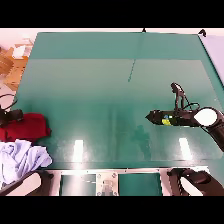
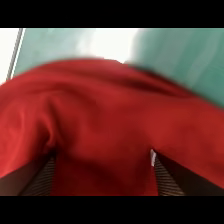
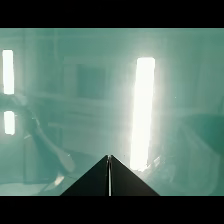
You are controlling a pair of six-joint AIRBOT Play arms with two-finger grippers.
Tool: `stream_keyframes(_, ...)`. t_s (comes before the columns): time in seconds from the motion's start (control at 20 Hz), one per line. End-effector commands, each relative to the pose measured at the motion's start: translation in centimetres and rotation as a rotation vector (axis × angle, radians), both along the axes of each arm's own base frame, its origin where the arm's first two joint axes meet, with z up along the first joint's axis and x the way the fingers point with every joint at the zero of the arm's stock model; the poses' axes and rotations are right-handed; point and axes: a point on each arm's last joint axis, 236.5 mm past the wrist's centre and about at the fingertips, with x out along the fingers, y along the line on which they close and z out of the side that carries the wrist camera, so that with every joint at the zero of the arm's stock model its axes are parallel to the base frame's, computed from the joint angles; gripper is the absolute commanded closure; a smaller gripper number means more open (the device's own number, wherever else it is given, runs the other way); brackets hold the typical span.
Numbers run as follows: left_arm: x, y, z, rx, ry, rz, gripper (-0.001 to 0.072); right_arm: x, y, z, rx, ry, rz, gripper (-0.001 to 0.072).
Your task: Fold the shirts.
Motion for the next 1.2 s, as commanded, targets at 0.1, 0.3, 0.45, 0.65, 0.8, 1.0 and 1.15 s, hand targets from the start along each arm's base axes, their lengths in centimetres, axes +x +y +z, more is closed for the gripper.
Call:
stream_keyframes(0.1,-1.9,0.8,-3.2,-0.027,0.131,0.029,0.0678,0.0,0.0,0.0,0.001,-0.002,-0.001,0.0680)
stream_keyframes(0.3,0.9,0.1,-0.5,-0.083,0.042,0.064,0.0686,0.1,0.0,0.1,0.001,-0.003,-0.001,0.0690)
stream_keyframes(0.45,7.2,-4.4,5.9,-0.217,-0.163,-0.032,0.0686,0.6,0.1,0.9,0.005,-0.023,-0.002,0.0696)
stream_keyframes(0.65,12.8,-16.2,16.3,-0.316,-0.385,-0.342,0.0686,2.0,0.3,3.4,0.014,-0.084,-0.001,0.0696)
stream_keyframes(0.8,13.3,-27.3,20.5,-0.392,-0.467,-0.599,0.0686,2.5,0.0,4.5,0.017,-0.100,-0.010,0.0696)
stream_keyframes(1.0,11.7,-38.3,19.2,-0.457,-0.457,-0.824,0.0685,3.4,-2.6,5.3,0.013,-0.096,-0.081,0.0696)
stream_keyframes(1.15,11.1,-43.6,14.6,-0.501,-0.360,-0.899,0.0487,3.4,-4.7,5.0,0.008,-0.069,-0.138,0.0559)
